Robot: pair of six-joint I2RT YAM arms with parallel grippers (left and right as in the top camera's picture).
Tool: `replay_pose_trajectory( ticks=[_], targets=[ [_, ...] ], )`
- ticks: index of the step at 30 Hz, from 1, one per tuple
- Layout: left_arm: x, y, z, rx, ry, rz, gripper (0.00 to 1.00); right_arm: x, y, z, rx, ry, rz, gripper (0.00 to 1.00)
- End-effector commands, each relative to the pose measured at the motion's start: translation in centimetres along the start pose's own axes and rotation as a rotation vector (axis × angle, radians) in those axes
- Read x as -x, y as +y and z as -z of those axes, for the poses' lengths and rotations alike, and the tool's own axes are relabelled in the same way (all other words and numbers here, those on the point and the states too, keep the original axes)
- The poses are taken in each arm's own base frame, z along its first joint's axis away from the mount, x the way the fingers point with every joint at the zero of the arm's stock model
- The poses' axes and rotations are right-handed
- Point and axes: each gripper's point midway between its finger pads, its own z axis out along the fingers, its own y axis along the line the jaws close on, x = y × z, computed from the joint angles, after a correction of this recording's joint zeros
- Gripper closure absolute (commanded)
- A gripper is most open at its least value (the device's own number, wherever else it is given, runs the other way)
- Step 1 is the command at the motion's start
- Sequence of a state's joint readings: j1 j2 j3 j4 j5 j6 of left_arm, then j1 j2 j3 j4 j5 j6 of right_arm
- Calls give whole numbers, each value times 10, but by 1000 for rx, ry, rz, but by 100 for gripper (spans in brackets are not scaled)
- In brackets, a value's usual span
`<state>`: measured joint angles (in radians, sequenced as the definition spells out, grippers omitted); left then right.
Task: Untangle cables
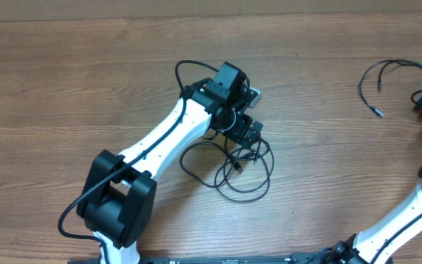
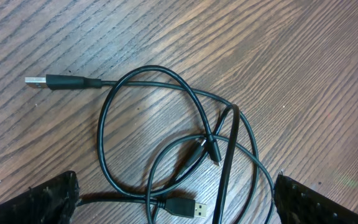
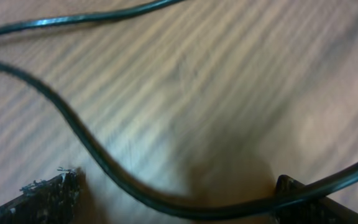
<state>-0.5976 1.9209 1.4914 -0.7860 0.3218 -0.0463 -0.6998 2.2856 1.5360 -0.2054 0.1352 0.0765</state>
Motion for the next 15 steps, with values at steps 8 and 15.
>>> replay_pose_trajectory(
  ticks=[8, 15],
  targets=[
    [9, -6, 10, -9, -33, -21, 0, -58, 58, -54, 142, 100, 58, 0],
    [9, -6, 10, -10, -33, -21, 0, -65, 99, -51, 189, 82, 114, 0]
  ],
)
